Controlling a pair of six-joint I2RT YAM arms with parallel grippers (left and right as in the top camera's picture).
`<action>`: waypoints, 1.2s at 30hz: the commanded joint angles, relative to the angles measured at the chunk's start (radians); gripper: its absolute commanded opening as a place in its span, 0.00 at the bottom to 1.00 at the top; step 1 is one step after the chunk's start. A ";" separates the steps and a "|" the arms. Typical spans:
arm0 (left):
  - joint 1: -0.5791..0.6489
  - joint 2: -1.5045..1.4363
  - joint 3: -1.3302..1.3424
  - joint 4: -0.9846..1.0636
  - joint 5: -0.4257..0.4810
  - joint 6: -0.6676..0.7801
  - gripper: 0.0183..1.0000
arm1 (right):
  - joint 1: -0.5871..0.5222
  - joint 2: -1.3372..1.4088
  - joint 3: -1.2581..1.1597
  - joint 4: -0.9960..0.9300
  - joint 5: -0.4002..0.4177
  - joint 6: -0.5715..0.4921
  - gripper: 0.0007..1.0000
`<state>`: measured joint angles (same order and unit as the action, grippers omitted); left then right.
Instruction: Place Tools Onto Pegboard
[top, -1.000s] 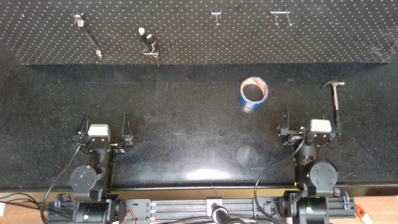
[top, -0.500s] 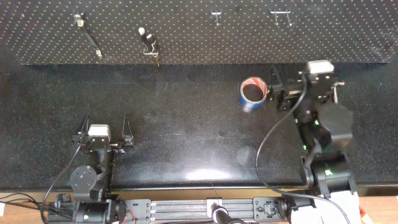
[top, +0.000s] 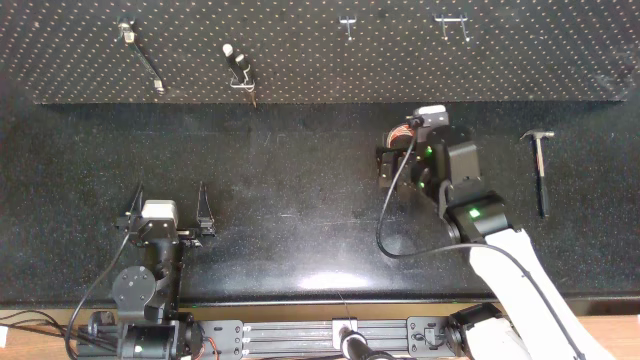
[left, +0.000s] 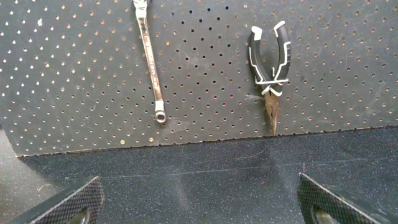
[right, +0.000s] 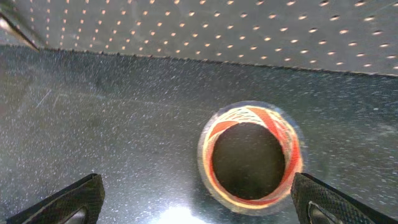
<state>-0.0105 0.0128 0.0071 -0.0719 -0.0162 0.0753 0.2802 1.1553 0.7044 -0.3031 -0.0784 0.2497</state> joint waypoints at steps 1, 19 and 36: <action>-0.006 -0.010 -0.002 -0.008 0.014 0.012 1.00 | 0.043 0.071 0.039 0.001 -0.005 0.004 0.98; -0.006 -0.010 -0.002 -0.008 0.014 0.012 1.00 | 0.109 0.290 0.111 0.005 0.214 0.081 0.98; -0.006 -0.010 -0.002 -0.008 0.014 0.012 1.00 | 0.110 0.390 0.119 0.005 0.251 0.203 0.84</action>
<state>-0.0105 0.0128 0.0071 -0.0719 -0.0162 0.0753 0.3828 1.5333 0.8059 -0.2985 0.1555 0.4351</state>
